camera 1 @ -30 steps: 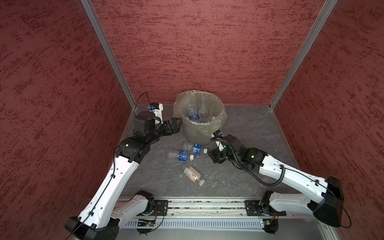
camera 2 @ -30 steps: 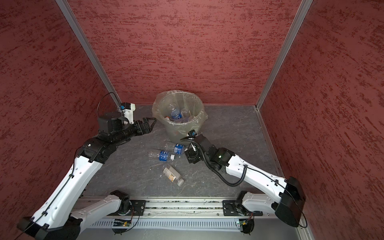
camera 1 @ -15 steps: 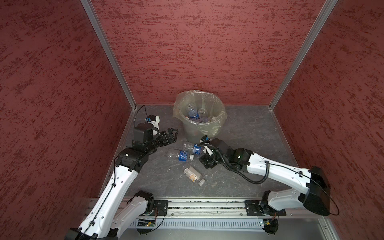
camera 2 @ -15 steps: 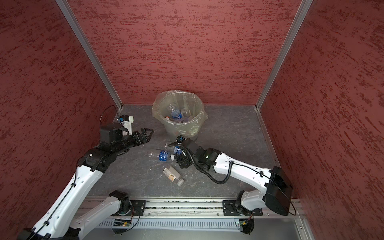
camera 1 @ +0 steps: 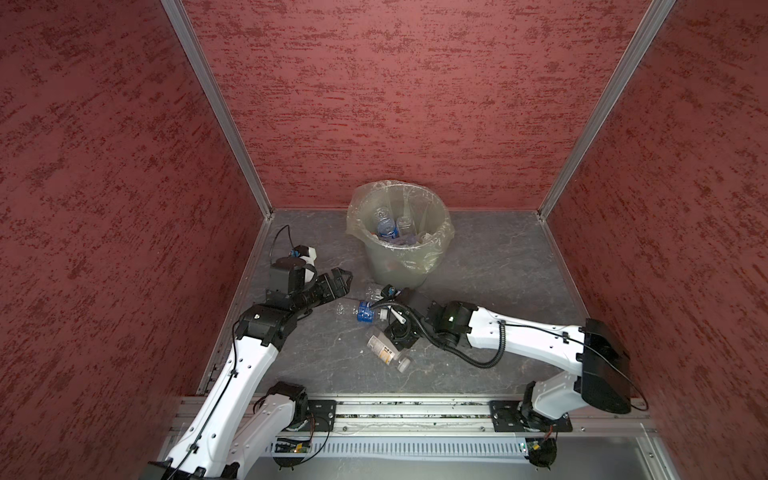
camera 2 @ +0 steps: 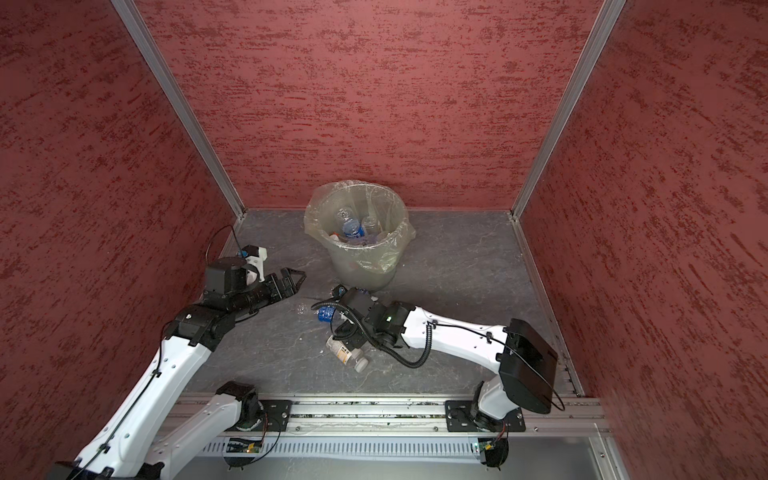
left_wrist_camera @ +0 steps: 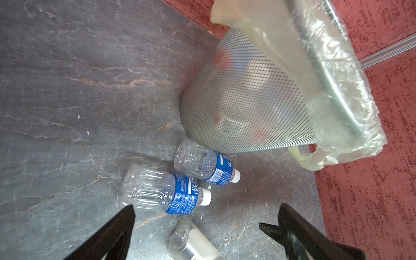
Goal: Throw the plastic bottles in the bin
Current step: 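Lower the right gripper onto the yellow-labelled bottle while the left gripper withdraws, then close the right gripper around the yellow-labelled bottle's body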
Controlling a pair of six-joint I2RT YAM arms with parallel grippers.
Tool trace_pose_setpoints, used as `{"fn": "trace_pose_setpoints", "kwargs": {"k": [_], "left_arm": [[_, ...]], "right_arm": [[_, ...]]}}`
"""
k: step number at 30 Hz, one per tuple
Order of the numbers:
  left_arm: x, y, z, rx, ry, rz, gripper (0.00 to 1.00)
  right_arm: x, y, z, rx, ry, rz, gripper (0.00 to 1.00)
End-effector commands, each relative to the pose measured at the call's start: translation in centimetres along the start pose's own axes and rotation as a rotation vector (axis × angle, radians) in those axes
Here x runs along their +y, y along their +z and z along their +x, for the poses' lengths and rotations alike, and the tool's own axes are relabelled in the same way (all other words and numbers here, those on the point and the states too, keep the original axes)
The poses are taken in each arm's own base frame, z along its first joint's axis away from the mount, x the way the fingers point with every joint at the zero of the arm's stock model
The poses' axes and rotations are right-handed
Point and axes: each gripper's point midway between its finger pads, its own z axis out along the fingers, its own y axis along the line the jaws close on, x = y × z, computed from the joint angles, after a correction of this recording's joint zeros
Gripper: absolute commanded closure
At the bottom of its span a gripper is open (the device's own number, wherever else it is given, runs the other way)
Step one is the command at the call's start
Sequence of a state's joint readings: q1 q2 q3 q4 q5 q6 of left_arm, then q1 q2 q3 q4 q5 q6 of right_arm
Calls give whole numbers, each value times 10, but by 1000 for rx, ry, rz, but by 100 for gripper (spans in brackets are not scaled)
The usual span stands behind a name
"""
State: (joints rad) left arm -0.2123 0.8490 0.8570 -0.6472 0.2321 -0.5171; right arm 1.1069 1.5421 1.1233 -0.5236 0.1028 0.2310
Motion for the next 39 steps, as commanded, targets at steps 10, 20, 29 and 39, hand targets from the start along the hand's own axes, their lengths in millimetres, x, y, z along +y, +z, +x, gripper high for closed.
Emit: {"fn": "trace_pose_setpoints", "kwargs": {"k": [10,20,29,39], "left_arm": [[12,4,14,39,-54,0,1],[16,6,14,43,-67,-3,1],[17,7,15,49,-74,-1,1],[22,14,25,90,-86,-5,1]], "right_arm": [[32,19,3,54,-40,-68,21],[41,42,20,140,-45,-69,27],[43,51,28,173,-43,-73,29],[46,64,34,207,-29,-72,33]]}}
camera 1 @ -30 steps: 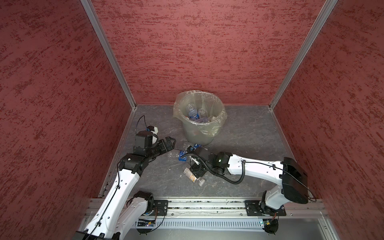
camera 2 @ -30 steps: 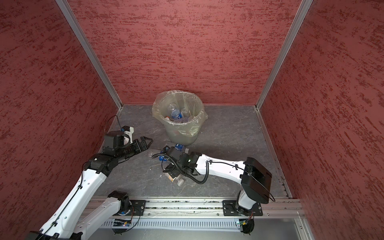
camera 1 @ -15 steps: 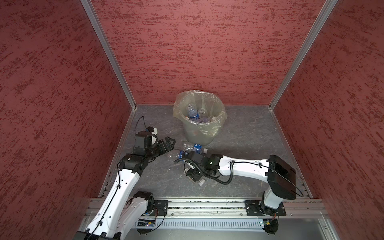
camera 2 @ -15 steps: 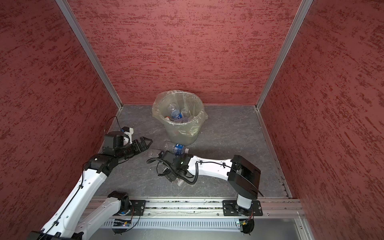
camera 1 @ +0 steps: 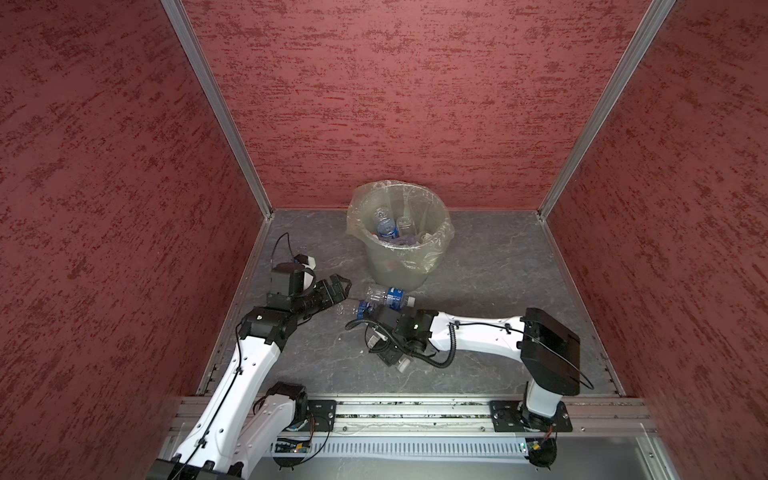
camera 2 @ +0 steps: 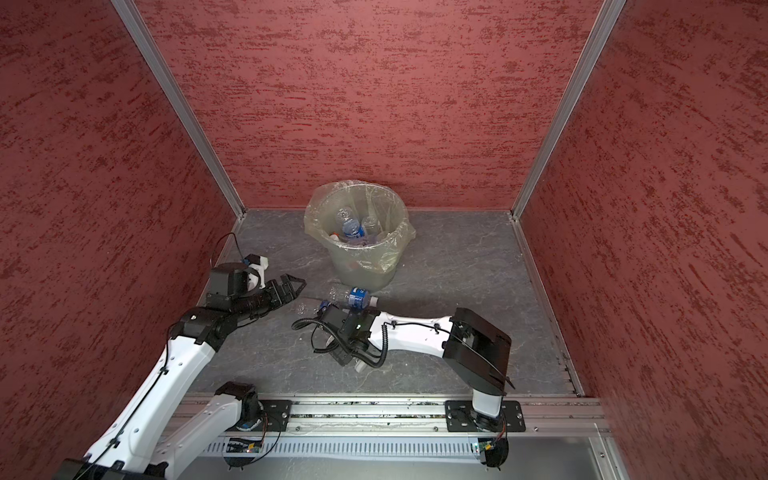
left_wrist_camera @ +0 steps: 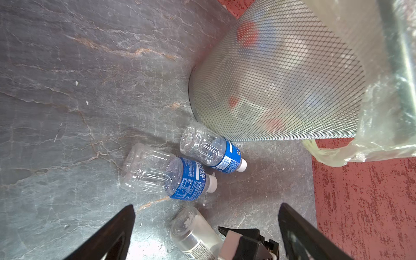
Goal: Throw the plastic bottles in the bin
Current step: 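Close the right gripper around the yellow-labelled bottle's body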
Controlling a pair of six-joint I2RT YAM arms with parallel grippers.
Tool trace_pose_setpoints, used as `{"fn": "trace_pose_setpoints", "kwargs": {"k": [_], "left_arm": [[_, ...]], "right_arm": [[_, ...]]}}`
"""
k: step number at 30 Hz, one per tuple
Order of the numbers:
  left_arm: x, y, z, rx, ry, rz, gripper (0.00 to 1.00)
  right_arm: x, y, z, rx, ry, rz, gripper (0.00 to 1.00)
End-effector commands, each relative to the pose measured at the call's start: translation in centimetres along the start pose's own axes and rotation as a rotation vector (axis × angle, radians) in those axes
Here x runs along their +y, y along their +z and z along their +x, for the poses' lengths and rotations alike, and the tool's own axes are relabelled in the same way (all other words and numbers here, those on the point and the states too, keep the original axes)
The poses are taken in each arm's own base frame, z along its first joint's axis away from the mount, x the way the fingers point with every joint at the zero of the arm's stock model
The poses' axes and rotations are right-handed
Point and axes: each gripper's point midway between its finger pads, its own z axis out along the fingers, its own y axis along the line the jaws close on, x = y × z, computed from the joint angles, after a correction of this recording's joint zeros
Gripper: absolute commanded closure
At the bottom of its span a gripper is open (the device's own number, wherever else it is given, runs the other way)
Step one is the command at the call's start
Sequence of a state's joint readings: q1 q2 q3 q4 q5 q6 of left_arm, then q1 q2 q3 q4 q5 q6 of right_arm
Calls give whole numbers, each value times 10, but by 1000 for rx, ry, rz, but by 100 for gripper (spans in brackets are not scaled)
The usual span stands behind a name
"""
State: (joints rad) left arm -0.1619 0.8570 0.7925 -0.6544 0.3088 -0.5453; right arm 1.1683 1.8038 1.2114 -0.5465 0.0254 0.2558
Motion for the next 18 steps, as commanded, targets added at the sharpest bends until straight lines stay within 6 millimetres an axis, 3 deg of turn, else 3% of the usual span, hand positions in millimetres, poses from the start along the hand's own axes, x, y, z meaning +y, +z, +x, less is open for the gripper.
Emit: {"fn": "trace_pose_setpoints", "kwargs": {"k": [1,18], "left_arm": [[4,4,4,15,-6,1,1],[6,8,7,33,-12,1,1]], "right_arm": [[11,-1,-9,-8,11,-25,33],[8,20,6,67,5,-6,37]]}}
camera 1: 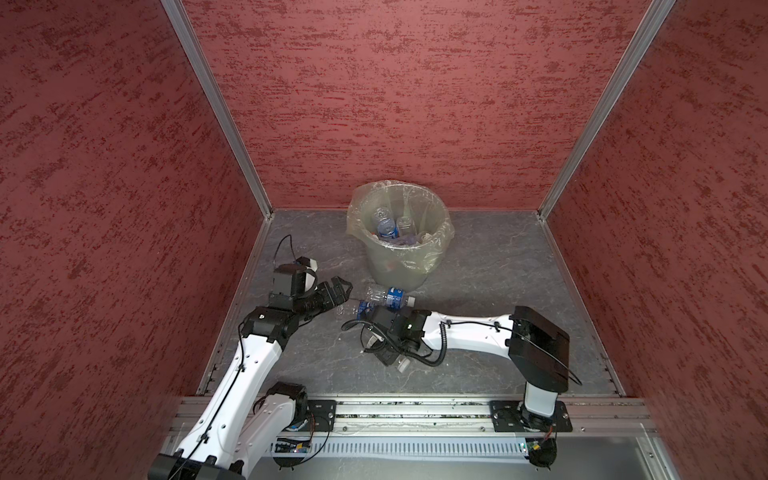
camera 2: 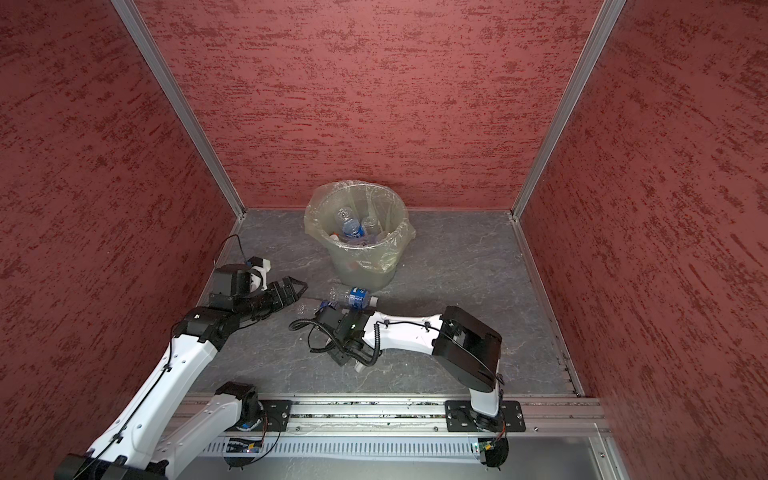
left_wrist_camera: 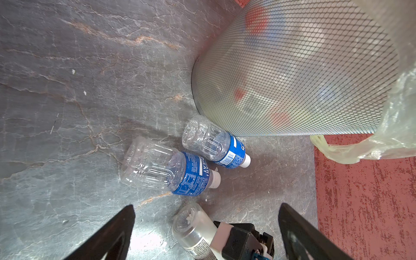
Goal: Throw the plastic bottles in the bin
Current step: 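Close the right gripper around the yellow-labelled bottle's body, then lift the yellow-labelled bottle with the right gripper up over the bin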
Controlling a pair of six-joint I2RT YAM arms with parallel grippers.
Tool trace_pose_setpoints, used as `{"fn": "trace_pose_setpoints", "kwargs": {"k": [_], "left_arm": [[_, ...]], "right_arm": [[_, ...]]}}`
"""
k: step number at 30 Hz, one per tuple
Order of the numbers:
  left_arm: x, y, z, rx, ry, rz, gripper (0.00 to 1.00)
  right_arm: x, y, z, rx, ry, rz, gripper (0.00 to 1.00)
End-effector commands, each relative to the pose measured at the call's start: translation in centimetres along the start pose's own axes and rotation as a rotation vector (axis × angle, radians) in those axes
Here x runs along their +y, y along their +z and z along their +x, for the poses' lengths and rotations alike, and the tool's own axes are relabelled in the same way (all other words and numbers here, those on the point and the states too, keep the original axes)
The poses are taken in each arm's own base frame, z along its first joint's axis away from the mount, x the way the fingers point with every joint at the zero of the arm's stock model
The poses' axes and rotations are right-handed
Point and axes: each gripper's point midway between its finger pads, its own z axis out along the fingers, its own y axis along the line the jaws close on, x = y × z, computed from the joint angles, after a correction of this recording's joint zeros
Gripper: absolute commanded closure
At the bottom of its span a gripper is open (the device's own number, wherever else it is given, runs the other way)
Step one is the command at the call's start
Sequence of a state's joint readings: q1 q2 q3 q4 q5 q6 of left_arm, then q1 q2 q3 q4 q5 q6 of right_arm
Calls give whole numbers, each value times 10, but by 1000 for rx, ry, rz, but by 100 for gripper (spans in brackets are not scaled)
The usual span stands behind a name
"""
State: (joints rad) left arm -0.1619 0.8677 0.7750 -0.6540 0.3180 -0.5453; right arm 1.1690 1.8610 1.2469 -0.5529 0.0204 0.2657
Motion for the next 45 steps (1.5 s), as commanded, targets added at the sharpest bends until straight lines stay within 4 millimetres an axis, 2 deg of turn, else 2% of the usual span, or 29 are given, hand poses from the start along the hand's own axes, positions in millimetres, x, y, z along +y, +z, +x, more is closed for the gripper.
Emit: {"fn": "trace_pose_setpoints", "kwargs": {"k": [1,8,14,23,29,35,43,45], "left_arm": [[1,3,0,7,-4,10,1],[-1,4,-1,8,-5,14,1],[-1,4,-2,8,-3,13,1],[-1,3,-1,10,-3,11,1],[0,3,3,21,1,14,1],[-4,4,6,33,11,32,1],[-17,7,15,53,101,23,1],[-23,9,18,58,128,24,1]], "right_arm": [[6,8,8,47,-7,-9,37],[5,19,17,90,-15,4,35],[5,20,18,93,-20,6,35],[1,4,6,27,-15,29,46],[-3,-19,-6,-69,2,40,53],[-9,-51,-18,-196,32,48,57],[-22,-105,-29,-378,70,71,57],[-27,-124,-30,-444,86,75,57]]}}
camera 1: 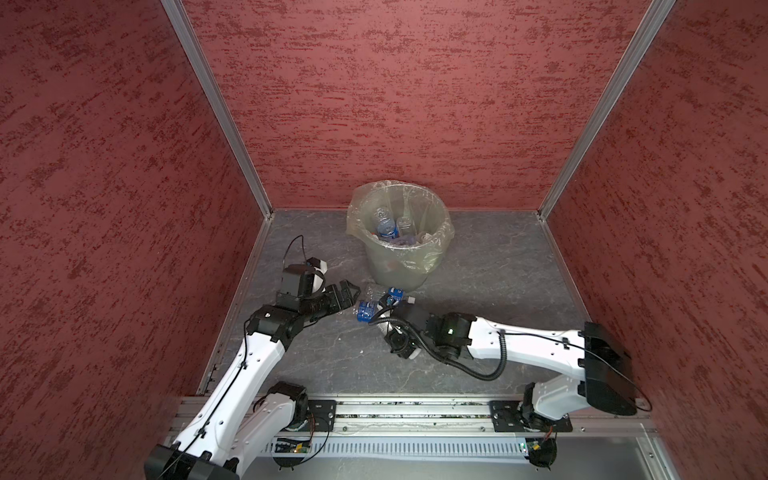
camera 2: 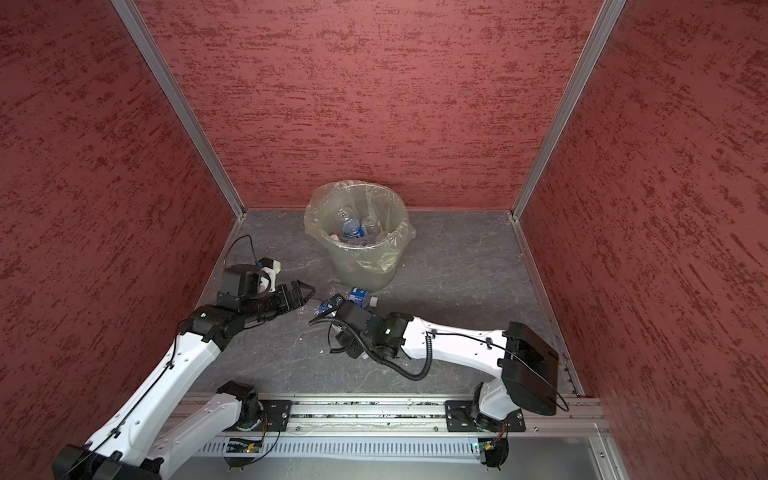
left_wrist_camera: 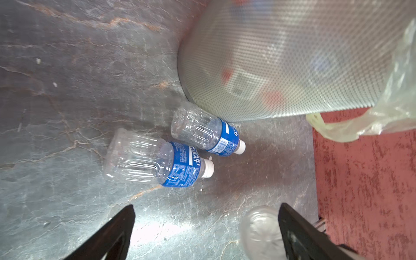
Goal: Throw the plastic bottles in the bin
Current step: 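Lift the yellow-labelled bottle with the right gripper up over the bin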
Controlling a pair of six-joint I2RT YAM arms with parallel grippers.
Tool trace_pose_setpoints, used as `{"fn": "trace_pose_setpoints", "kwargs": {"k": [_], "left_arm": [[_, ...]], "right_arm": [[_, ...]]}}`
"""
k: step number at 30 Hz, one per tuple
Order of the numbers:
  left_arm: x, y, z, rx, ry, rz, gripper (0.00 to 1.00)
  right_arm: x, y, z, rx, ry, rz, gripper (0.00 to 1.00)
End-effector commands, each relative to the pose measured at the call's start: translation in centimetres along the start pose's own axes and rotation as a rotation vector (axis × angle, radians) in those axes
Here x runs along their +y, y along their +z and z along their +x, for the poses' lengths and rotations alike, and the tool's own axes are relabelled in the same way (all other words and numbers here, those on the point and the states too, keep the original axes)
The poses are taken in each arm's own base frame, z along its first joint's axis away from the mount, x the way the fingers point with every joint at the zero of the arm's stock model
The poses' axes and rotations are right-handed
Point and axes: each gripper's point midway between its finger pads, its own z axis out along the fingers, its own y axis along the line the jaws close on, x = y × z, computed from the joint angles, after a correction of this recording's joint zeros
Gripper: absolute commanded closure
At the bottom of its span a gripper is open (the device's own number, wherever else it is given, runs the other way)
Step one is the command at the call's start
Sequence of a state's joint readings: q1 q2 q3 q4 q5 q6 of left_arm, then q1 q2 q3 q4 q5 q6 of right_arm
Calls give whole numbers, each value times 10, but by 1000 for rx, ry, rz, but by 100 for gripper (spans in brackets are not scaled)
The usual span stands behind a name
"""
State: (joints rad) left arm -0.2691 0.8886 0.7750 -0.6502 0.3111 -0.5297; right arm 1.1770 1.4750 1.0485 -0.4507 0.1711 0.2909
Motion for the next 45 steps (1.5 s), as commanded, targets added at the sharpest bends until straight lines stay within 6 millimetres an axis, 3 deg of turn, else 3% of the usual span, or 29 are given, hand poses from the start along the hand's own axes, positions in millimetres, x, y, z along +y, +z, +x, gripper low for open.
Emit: {"fn": "trace_pose_setpoints", "kwargs": {"k": [1,12,21,33,39,45], "left_arm": [[-9,1,-3,-11,60,-8,0],[-36,17,19,36,202,-3,1],[-42,22,40,58,303,-40,1],[-51,27,54,74,367,-55,1],[-53,25,59,83,377,-46,1],[-48,22,63,81,370,-54,1]], "right_arm": [[-10,-27,-22,-147,45,39,57],[-51,-96,-32,-390,155,128,59],[-76,-141,-37,-550,224,184,57],[-89,-168,-46,-601,254,238,54],[-96,-190,-70,-639,248,295,54],[-103,-212,-119,-690,205,357,54]]}}
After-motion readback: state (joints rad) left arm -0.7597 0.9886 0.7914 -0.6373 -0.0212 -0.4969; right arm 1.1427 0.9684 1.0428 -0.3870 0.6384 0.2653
